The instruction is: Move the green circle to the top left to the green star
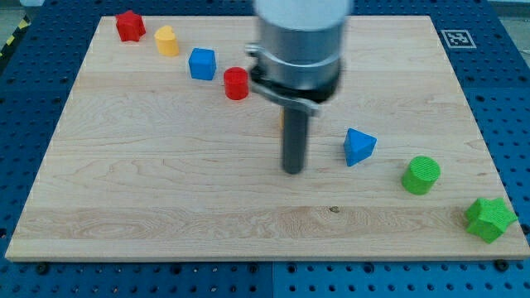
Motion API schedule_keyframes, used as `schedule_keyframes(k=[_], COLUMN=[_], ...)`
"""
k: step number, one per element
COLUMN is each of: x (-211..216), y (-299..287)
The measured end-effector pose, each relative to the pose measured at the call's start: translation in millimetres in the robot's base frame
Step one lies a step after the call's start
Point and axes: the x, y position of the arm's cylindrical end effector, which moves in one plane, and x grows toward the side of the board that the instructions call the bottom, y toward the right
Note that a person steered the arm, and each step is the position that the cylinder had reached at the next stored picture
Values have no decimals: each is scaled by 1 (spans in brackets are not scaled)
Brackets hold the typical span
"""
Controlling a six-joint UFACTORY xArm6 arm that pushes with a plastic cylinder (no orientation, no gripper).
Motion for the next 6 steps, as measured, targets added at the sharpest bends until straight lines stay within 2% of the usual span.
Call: schedule_keyframes(k=[1, 2, 4, 6], x=[17, 27, 23, 23], y=[45, 60, 105, 120])
